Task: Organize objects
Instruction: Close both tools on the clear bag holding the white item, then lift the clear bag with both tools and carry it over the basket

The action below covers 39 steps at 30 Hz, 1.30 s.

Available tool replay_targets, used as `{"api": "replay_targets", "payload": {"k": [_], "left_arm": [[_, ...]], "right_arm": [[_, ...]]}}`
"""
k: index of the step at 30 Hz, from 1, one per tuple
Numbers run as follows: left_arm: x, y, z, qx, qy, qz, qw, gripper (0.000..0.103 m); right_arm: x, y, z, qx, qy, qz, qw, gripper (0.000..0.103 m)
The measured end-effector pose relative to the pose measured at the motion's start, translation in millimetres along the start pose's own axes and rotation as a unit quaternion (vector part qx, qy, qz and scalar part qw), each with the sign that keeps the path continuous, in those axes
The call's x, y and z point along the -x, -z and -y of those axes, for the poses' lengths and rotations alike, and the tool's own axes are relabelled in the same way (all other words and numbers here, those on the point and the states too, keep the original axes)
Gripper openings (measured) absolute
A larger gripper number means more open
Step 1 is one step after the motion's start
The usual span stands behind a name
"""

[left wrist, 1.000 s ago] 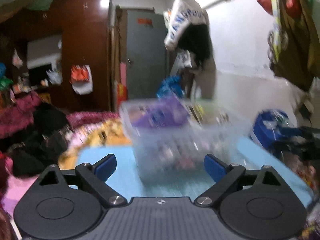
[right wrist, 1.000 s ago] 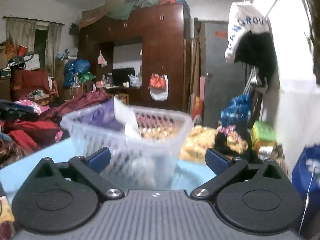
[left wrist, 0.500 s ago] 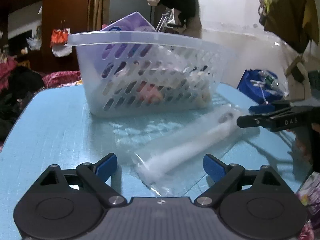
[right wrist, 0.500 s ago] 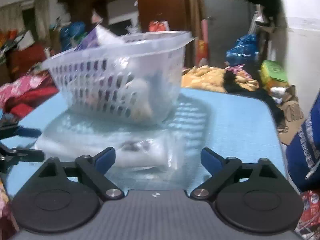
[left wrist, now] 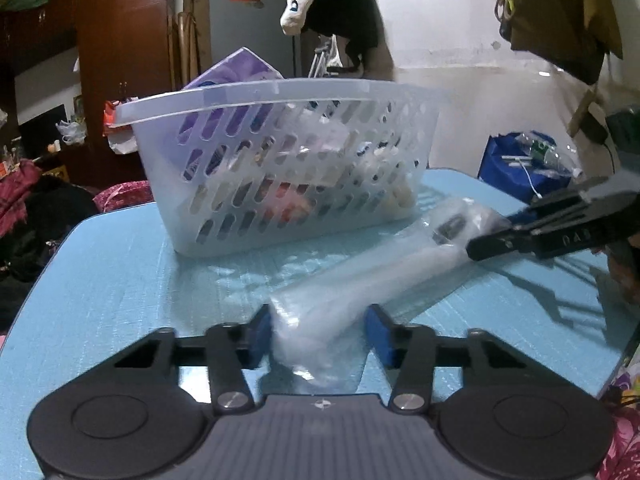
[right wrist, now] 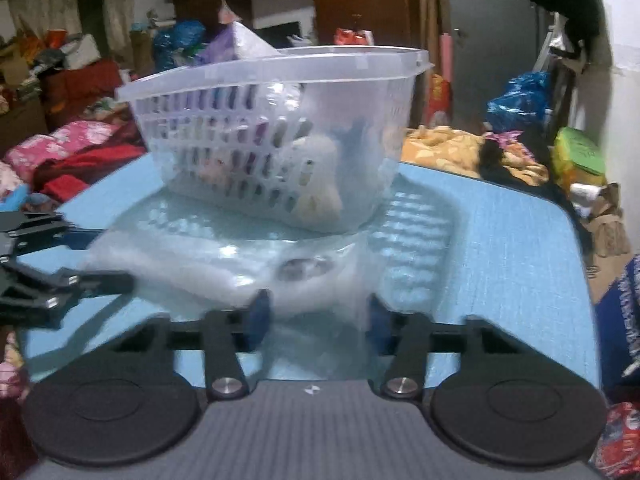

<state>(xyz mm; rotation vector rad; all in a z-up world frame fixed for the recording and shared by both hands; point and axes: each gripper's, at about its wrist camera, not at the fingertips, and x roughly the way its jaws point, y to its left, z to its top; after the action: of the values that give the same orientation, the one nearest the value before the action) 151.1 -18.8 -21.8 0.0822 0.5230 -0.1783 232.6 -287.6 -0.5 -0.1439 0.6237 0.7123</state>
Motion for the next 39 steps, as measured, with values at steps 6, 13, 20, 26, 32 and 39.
{"api": "replay_targets", "payload": {"k": [6, 13, 20, 26, 32, 39], "left_arm": [[5, 6, -4, 0.007, 0.018, 0.026, 0.9995, 0.034], [21, 14, 4, -0.014, 0.020, 0.082, 0.9963, 0.032], [61, 8, 7, -0.038, 0.014, 0.177, 0.9834, 0.032], [90, -30, 7, -0.072, -0.018, 0.242, 0.9675, 0.032], [94, -93, -8, -0.097, -0.038, 0.271, 0.9569, 0.032], [65, -135, -25, -0.115, -0.052, 0.235, 0.9638, 0.032]], "right_arm": [[11, 13, -11, 0.010, -0.005, 0.018, 1.000, 0.014], [34, 28, -23, 0.017, -0.002, 0.072, 0.997, 0.010], [71, 28, -42, 0.025, -0.004, 0.149, 0.988, 0.010], [96, 0, -58, 0.038, -0.012, 0.208, 0.977, 0.010], [95, -60, -56, 0.030, -0.021, 0.240, 0.970, 0.010], [62, -106, -38, 0.002, -0.033, 0.219, 0.975, 0.010]]}}
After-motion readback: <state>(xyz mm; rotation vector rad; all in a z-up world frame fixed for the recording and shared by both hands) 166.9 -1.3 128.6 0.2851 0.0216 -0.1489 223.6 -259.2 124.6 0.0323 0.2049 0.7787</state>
